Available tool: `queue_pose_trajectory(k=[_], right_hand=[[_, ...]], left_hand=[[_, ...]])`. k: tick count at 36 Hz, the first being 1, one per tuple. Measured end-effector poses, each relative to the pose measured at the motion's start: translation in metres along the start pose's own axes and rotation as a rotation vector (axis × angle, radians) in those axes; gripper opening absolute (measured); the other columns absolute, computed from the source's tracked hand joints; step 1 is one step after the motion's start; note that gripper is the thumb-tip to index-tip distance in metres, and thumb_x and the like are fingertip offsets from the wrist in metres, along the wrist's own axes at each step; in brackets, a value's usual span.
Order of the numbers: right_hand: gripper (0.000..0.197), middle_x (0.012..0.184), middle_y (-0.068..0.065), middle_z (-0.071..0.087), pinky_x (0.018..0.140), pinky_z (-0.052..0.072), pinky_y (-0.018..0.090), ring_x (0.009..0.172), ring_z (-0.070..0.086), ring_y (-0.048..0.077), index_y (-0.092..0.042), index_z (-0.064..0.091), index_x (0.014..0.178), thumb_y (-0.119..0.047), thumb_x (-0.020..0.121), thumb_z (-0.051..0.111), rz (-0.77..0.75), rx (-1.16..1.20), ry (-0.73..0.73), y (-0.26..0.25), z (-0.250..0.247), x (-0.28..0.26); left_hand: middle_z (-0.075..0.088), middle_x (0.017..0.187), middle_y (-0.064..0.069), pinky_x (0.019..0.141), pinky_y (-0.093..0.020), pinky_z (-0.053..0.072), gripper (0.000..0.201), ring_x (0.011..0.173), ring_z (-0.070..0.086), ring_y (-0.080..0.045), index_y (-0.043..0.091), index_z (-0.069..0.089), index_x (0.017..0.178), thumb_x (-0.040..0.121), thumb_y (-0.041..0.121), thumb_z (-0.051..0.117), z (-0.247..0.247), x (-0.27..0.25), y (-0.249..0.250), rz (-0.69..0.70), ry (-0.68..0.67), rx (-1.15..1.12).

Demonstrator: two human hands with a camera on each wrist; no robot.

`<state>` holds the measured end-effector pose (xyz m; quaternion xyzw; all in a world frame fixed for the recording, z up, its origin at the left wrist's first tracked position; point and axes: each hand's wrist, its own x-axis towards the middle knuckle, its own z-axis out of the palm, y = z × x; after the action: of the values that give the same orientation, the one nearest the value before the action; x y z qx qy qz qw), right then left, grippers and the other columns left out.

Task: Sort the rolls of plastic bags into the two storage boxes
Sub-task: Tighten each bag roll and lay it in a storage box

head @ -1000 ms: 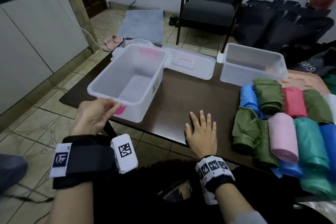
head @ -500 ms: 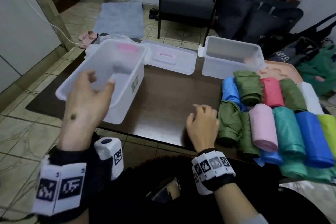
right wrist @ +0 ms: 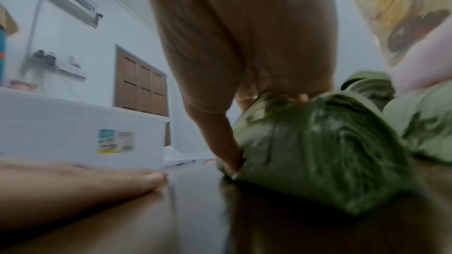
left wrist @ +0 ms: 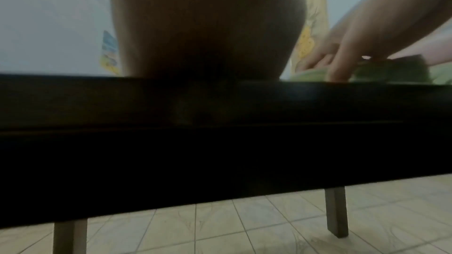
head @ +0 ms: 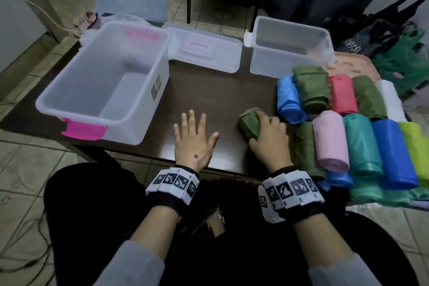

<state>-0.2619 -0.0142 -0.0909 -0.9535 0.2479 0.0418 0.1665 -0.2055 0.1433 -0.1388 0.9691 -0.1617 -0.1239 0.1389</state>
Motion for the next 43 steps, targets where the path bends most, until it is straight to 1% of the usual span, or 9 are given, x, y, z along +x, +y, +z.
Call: queue_pose_trajectory(k=[9, 16, 18, 21, 25, 28, 32, 37, 43], right_hand=[[0.075, 0.137, 0.002, 0.04, 0.103, 0.029, 0.036, 0.123, 0.034, 0.025, -0.027, 0.035, 0.143, 0.006, 0.079, 0.056, -0.362, 0.066, -0.153, -0.019, 0.001, 0.026], [0.062, 0.132, 0.001, 0.052, 0.103, 0.032, 0.022, 0.119, 0.045, 0.012, -0.022, 0.049, 0.135, -0.006, 0.079, 0.07, -0.508, 0.232, -0.375, -0.02, -0.018, 0.054], [0.056, 0.131, 0.002, 0.054, 0.103, 0.033, 0.02, 0.121, 0.049, 0.013, -0.02, 0.05, 0.134, -0.008, 0.083, 0.067, -0.458, 0.334, -0.271, -0.02, -0.022, 0.061], [0.053, 0.134, 0.008, 0.046, 0.106, 0.033, 0.032, 0.123, 0.043, 0.022, -0.018, 0.044, 0.138, -0.011, 0.088, 0.061, -0.337, 0.262, 0.137, -0.017, -0.02, 0.066], [0.028, 0.111, 0.013, 0.052, 0.092, 0.042, 0.038, 0.103, 0.05, 0.025, -0.007, 0.054, 0.116, -0.02, 0.091, 0.058, -0.235, 0.318, 0.543, -0.014, -0.019, 0.054], [0.017, 0.098, 0.005, 0.058, 0.085, 0.047, 0.038, 0.091, 0.053, 0.018, -0.012, 0.059, 0.1, -0.027, 0.093, 0.057, -0.333, 0.301, 0.261, -0.011, -0.021, 0.046], [0.044, 0.127, 0.007, 0.052, 0.101, 0.037, 0.04, 0.12, 0.043, 0.025, -0.018, 0.051, 0.129, -0.037, 0.09, 0.058, -0.378, -0.05, -0.153, -0.016, -0.016, 0.037], [0.064, 0.133, 0.009, 0.04, 0.102, 0.03, 0.04, 0.126, 0.033, 0.027, -0.022, 0.037, 0.142, -0.039, 0.086, 0.063, -0.338, -0.206, -0.219, -0.024, -0.017, 0.033], [0.058, 0.125, 0.009, 0.045, 0.091, 0.035, 0.04, 0.119, 0.041, 0.029, -0.014, 0.036, 0.123, -0.022, 0.076, 0.07, -0.388, -0.175, -0.229, -0.029, -0.012, 0.019]], left_hand=[[-0.008, 0.159, -0.01, 0.116, -0.044, -0.007, 0.063, 0.146, -0.012, -0.026, 0.019, 0.001, 0.152, 0.099, 0.049, 0.017, 0.005, 0.0, -0.003, 0.026, 0.016, 0.041], [-0.018, 0.157, -0.01, 0.114, -0.043, -0.012, 0.066, 0.143, -0.021, -0.026, 0.019, -0.007, 0.151, 0.099, 0.049, 0.021, -0.004, 0.005, -0.006, 0.04, -0.11, -0.001], [-0.022, 0.156, -0.008, 0.114, -0.042, -0.013, 0.07, 0.142, -0.024, -0.024, 0.02, -0.008, 0.15, 0.098, 0.05, 0.027, -0.012, 0.008, -0.009, 0.043, -0.194, -0.032], [-0.017, 0.157, -0.007, 0.116, -0.041, -0.005, 0.076, 0.144, -0.018, -0.023, 0.019, 0.0, 0.152, 0.095, 0.047, 0.043, -0.031, 0.014, -0.012, 0.034, -0.3, -0.099], [0.018, 0.157, -0.01, 0.117, -0.038, 0.015, 0.069, 0.145, 0.013, -0.027, 0.013, 0.023, 0.149, 0.094, 0.046, 0.047, -0.055, 0.026, -0.012, -0.007, -0.264, -0.235], [0.039, 0.147, -0.013, 0.112, -0.037, 0.028, 0.063, 0.136, 0.034, -0.03, 0.01, 0.031, 0.146, 0.095, 0.045, 0.046, -0.066, 0.04, -0.006, -0.058, -0.189, -0.311], [0.048, 0.139, -0.015, 0.103, -0.034, 0.035, 0.064, 0.128, 0.044, -0.03, 0.005, 0.038, 0.14, 0.092, 0.046, 0.051, -0.069, 0.065, 0.006, -0.122, -0.173, -0.366], [0.062, 0.117, -0.016, 0.088, -0.034, 0.046, 0.065, 0.107, 0.059, -0.031, 0.003, 0.06, 0.113, 0.077, 0.058, 0.065, -0.067, 0.088, 0.019, -0.122, -0.266, -0.346], [0.065, 0.101, -0.01, 0.075, -0.03, 0.053, 0.023, 0.09, 0.064, -0.024, 0.012, 0.06, 0.096, 0.081, 0.026, 0.073, -0.072, 0.097, 0.028, -0.053, -0.349, -0.501]])
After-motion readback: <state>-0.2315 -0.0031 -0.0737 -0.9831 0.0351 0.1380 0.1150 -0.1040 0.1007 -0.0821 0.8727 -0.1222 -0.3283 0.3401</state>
